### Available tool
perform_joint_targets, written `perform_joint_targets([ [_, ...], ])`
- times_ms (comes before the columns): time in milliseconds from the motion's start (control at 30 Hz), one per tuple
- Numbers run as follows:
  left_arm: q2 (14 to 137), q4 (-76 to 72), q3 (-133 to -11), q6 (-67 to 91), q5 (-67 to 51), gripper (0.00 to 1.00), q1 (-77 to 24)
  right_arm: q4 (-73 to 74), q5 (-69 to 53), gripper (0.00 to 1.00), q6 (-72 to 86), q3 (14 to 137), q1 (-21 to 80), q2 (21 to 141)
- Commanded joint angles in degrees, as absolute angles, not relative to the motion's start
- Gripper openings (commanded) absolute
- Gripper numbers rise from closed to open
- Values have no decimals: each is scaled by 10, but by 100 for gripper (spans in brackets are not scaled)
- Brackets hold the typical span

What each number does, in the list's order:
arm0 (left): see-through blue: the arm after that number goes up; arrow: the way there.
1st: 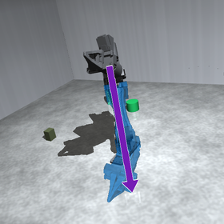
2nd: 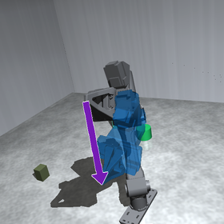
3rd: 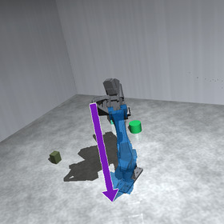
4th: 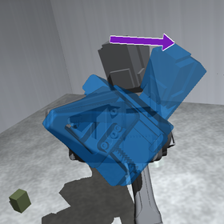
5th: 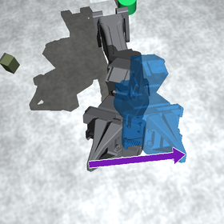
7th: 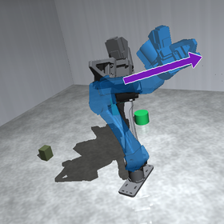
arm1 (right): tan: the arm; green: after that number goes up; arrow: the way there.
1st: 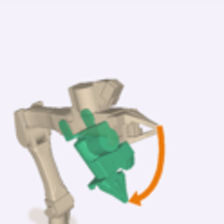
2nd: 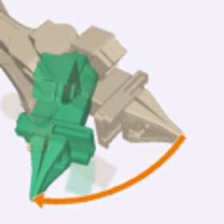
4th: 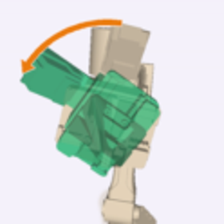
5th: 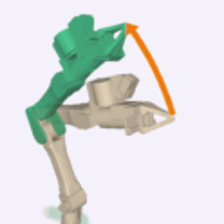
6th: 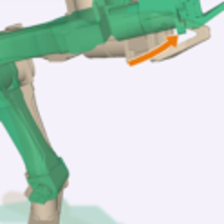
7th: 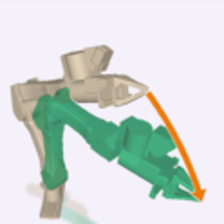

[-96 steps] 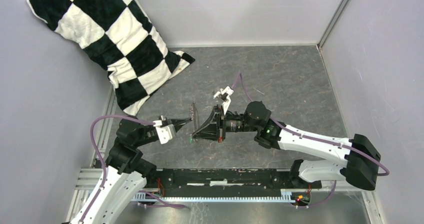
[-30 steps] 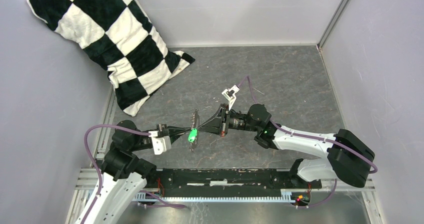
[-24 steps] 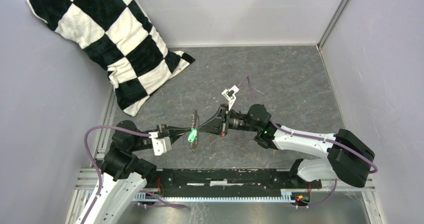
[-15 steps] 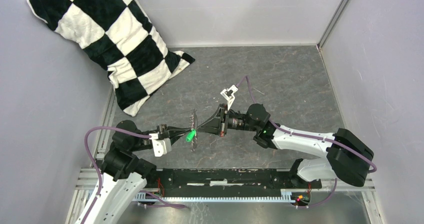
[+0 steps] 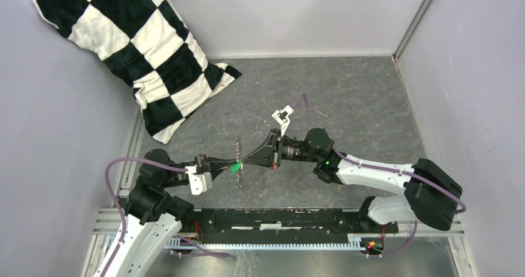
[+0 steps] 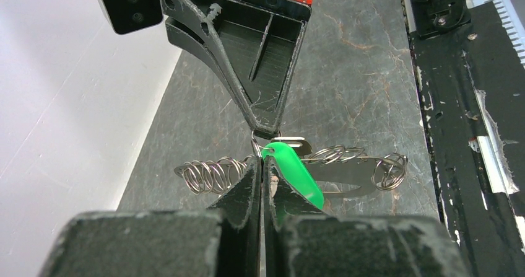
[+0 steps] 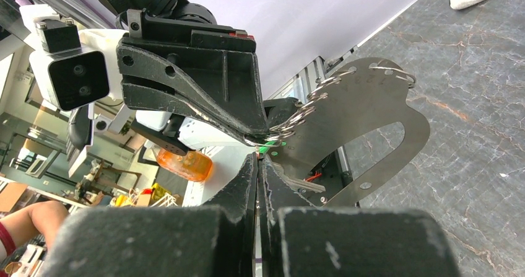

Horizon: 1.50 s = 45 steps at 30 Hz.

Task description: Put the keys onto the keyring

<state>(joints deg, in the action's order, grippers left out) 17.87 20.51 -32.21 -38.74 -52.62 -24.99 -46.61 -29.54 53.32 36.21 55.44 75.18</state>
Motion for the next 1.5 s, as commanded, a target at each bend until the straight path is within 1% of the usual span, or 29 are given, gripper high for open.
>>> perform_joint_targets([
  [0,173,206,-340,-411,-547,2,-252,-495,-287,1,534,388,555,757],
  [500,169,230,-346,-429,-549,2,-251,-497,-286,1,534,389,554,760],
  [733,175,264,-353,-467,-559,2,-251,-492,-286,1,529,394,554,758],
  [1467,181,265,-353,-465,-563,2,-251,-467,-290,1,504,414,565,759],
])
